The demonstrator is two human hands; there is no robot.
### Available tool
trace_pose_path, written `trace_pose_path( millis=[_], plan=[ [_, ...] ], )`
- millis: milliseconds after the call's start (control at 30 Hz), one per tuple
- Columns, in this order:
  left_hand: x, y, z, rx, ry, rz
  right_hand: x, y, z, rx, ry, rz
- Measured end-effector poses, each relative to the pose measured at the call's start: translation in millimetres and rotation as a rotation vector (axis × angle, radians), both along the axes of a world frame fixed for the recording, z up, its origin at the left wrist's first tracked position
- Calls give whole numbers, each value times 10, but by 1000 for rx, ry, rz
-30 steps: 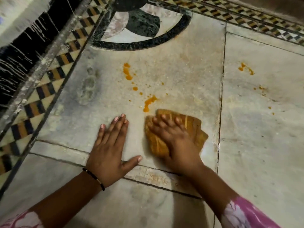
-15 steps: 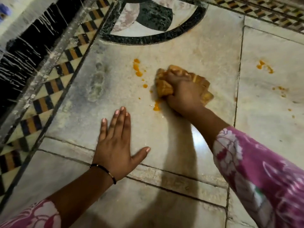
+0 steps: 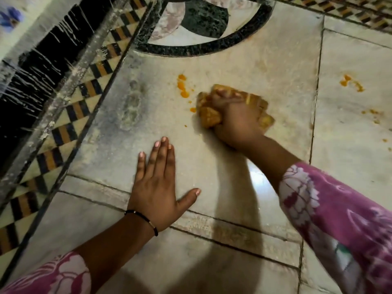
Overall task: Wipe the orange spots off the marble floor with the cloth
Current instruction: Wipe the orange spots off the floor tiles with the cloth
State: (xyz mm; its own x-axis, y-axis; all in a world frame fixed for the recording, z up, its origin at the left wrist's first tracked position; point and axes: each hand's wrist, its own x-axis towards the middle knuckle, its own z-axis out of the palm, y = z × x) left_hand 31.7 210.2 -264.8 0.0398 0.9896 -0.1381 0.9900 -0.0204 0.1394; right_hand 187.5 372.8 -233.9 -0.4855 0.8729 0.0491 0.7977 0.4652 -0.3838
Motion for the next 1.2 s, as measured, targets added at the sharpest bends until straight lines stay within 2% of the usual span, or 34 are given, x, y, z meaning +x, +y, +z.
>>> trace_pose_path(
  millis=[100, 167, 333, 433, 500, 567, 633, 767, 867, 967, 1100, 1200],
  plan=[
    [-10, -2, 8, 5, -21, 1, 59, -622, -130, -8, -17, 255],
    [-13, 3, 8, 10, -31, 2, 454, -988, -149, -42, -34, 298],
    [-17, -12, -6, -2, -32, 5, 1352, -954, -44, -50, -67, -6],
    [-1, -3, -4, -4, -21, -1, 1122, -496, 36, -10, -56, -246],
    [-1, -2, 0, -6, -6, 3, 742, -210, 18, -12, -13, -290],
    [1, 1, 7, -10, 4, 0, 312, -133, -48, -59, 43, -171],
    [6, 0, 6, -8, -1, 1, 39, -380, -172, -39, 37, -13],
    [-13, 1, -7, 2, -14, 1, 387, -1202, -177, -30, 12, 178],
    [-23, -7, -26, 5, -22, -1, 1120, -1467, -155, -51, -27, 92],
    [-15, -6, -30, 14, -24, 2, 1494, -1216, -110, -61, -44, -118],
    [-11, -13, -34, 1, -36, -5, 1112, -486, -68, -33, 9, -384],
    [-26, -1, -30, 10, -73, -12, 493, -423, -83, -81, 37, -246]
  ],
)
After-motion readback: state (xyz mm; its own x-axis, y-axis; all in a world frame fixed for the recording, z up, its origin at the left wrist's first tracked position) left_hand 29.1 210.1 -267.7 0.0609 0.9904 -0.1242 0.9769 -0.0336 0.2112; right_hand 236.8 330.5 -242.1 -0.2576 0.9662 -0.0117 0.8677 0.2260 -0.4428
